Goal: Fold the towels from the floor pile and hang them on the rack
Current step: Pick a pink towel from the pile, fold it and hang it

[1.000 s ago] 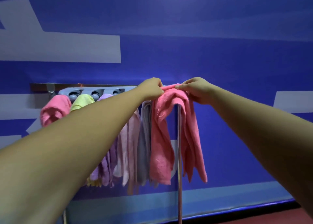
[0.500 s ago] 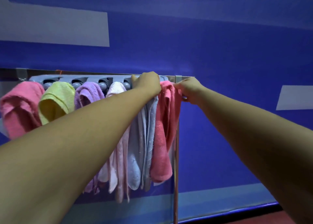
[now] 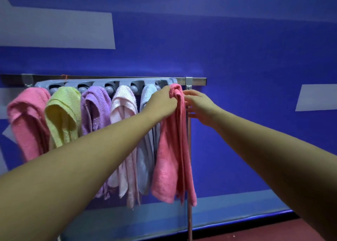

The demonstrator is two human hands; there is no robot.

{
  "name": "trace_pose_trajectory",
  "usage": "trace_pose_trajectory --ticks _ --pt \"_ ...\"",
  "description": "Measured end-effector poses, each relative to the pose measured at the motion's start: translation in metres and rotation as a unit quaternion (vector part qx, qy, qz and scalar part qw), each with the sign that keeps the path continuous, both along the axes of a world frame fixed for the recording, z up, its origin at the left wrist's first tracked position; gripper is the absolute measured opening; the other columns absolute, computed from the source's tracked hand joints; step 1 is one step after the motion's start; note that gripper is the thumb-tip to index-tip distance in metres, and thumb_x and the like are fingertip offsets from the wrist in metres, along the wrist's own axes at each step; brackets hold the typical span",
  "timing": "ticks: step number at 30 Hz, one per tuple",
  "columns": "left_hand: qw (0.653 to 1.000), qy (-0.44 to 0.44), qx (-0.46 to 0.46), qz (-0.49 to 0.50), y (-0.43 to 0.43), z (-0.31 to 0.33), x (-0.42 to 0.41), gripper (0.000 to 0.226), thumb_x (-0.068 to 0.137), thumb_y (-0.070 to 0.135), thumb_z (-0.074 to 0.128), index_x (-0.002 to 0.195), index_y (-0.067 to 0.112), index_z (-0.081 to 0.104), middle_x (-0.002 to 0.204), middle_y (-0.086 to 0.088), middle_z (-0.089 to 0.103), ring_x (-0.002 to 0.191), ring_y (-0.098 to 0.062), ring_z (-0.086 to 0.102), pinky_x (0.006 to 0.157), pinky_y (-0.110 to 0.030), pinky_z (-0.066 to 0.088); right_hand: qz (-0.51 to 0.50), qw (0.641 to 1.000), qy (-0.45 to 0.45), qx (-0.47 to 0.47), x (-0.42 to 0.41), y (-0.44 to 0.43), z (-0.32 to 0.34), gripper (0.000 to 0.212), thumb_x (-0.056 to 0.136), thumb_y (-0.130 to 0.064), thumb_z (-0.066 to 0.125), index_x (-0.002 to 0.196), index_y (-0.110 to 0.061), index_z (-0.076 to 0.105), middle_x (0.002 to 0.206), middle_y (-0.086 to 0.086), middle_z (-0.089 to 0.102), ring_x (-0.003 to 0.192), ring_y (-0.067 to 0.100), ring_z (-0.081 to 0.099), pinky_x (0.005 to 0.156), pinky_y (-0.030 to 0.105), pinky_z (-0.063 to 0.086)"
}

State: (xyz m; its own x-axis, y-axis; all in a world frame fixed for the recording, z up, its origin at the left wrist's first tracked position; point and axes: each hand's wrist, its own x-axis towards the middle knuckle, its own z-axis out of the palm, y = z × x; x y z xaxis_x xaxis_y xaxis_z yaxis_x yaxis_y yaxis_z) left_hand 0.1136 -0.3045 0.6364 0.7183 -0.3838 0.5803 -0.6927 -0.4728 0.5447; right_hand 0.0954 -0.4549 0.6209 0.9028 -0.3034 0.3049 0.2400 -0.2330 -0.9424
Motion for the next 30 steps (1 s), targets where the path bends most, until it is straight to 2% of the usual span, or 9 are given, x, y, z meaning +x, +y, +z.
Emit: trace_pose_trajectory --ticks 4,7,10,13,16,19,22,27,30 --pt "0.999 0.031 -0.022 -0.005 0.000 -0.005 0.003 0.043 0.090 0.016 0.055 0.130 0.031 0.056 0.113 0.003 0.067 0.108 -0.020 0.060 0.094 -0.032 0.048 -0.034 0.998 0.011 -0.046 -0.002 0.006 -0.009 0.007 0.089 -0.012 0.066 0.094 -0.010 0.070 0.066 0.002 0.048 0.052 0.010 0.038 0.046 0.016 0.029" --pt "0.997 -0.020 0.006 0.072 0.002 -0.005 0.017 0.018 0.086 0.014 0.060 0.102 0.014 0.069 0.099 -0.008 0.071 0.099 -0.029 0.063 0.074 -0.031 0.045 -0.115 0.989 -0.012 -0.094 0.000 0.001 -0.001 0.015 0.086 0.002 0.057 0.081 -0.001 0.071 0.060 0.001 0.045 0.044 0.006 0.033 0.037 0.014 0.024" --pt "0.996 -0.032 0.008 0.083 -0.001 -0.004 0.018 0.011 0.081 0.005 0.056 0.083 0.005 0.067 0.086 -0.016 0.067 0.091 -0.035 0.061 0.064 -0.030 0.035 -0.166 0.982 -0.051 -0.072 0.010 -0.009 0.014 0.020 0.085 0.003 0.059 0.095 0.001 0.075 0.071 0.005 0.059 0.060 0.012 0.049 0.044 0.017 0.037" --pt "0.997 -0.014 0.030 0.064 -0.009 -0.012 0.018 0.009 0.085 0.005 0.051 0.086 0.012 0.056 0.097 -0.014 0.065 0.098 -0.034 0.059 0.070 -0.030 0.036 -0.174 0.980 -0.051 -0.077 0.019 -0.010 0.015 0.008 0.086 -0.004 0.066 0.092 -0.008 0.071 0.078 0.005 0.066 0.071 0.016 0.059 0.057 0.025 0.047" --pt "0.998 0.021 0.033 0.043 -0.010 -0.019 0.022 0.009 0.090 0.011 0.049 0.097 0.014 0.052 0.112 -0.016 0.065 0.106 -0.035 0.058 0.074 -0.030 0.036 -0.141 0.986 -0.048 -0.072 0.018 -0.002 0.008 0.010 0.088 -0.005 0.067 0.083 -0.014 0.068 0.070 0.001 0.063 0.061 0.012 0.055 0.050 0.022 0.044" --pt "0.997 0.072 -0.015 0.009 -0.004 -0.028 0.026 0.019 0.088 0.020 0.055 0.106 0.014 0.052 0.109 -0.011 0.067 0.102 -0.031 0.062 0.075 -0.034 0.043 -0.133 0.987 -0.032 -0.079 0.009 0.000 0.001 0.020 0.087 0.002 0.056 0.091 -0.007 0.073 0.071 0.002 0.060 0.061 0.012 0.051 0.050 0.018 0.041" --pt "0.984 0.149 -0.071 -0.063 0.012 -0.039 0.018 0.040 0.073 0.036 0.061 0.109 0.020 0.056 0.102 -0.004 0.070 0.098 -0.028 0.068 0.089 -0.043 0.056 -0.140 0.983 -0.011 -0.118 -0.006 0.002 -0.010 0.021 0.084 -0.001 0.054 0.093 -0.002 0.073 0.074 0.003 0.058 0.064 0.013 0.050 0.047 0.018 0.037" --pt "0.959 0.229 -0.115 -0.123 0.046 -0.069 -0.001 0.007 0.089 0.021 0.067 0.093 0.018 0.062 0.095 -0.006 0.064 0.098 -0.024 0.064 0.087 -0.042 0.058 -0.176 0.964 0.036 -0.195 -0.035 0.016 -0.046 0.021 0.088 -0.017 0.059 0.103 -0.005 0.070 0.092 0.008 0.069 0.084 0.021 0.061 0.074 0.032 0.050" --pt "0.971 0.212 -0.068 -0.085 0.082 -0.089 -0.017 0.019 0.075 0.037 0.067 0.088 0.023 0.064 0.091 -0.001 0.069 0.090 -0.020 0.066 0.081 -0.037 0.058 -0.175 0.947 0.086 -0.254 -0.061 0.043 -0.071 0.020 0.091 -0.025 0.057 0.104 -0.011 0.060 0.091 0.004 0.064 0.088 0.025 0.060 0.076 0.034 0.049"
